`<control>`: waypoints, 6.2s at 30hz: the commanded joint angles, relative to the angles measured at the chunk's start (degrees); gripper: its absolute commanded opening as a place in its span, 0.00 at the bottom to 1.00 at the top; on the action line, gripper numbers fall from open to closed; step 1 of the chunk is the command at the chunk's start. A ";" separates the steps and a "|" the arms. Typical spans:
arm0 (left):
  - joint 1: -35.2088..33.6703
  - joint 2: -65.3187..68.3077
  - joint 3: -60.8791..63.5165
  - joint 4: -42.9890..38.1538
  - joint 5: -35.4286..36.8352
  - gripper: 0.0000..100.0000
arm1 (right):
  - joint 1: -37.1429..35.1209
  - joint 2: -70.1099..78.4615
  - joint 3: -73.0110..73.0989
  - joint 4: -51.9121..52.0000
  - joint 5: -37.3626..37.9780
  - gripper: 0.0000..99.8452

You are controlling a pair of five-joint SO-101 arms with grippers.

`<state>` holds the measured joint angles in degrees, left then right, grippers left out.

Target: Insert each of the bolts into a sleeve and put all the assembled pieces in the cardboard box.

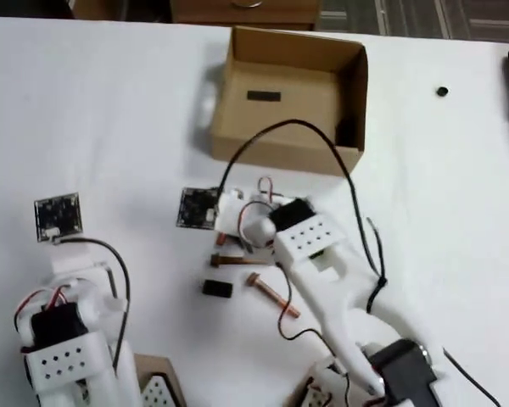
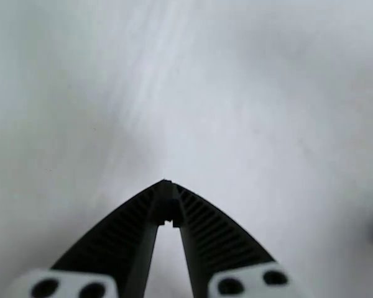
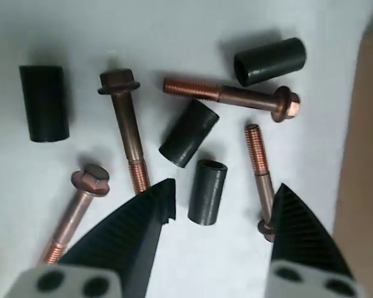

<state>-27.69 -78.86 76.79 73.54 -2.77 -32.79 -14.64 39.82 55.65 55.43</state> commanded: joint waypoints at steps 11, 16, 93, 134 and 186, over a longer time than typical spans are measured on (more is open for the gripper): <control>-0.09 -0.26 0.31 -1.67 0.18 0.02 | 4.26 10.07 -0.70 -4.18 -0.62 0.24; -0.09 -0.26 0.31 -1.67 0.18 0.02 | 5.32 11.91 -0.70 -7.96 -0.62 0.24; 45.01 94.95 -86.11 12.57 6.42 0.02 | 33.98 -59.21 5.45 17.45 -35.60 0.02; 43.96 115.69 -92.00 4.04 5.89 0.11 | 33.71 -62.29 10.02 14.29 -35.52 0.02; 42.64 53.80 -88.92 25.05 16.35 0.02 | -3.21 -62.81 20.40 6.46 -52.31 0.02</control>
<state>15.65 -16.70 -15.25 101.41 13.85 -32.35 -76.44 59.16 63.30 3.56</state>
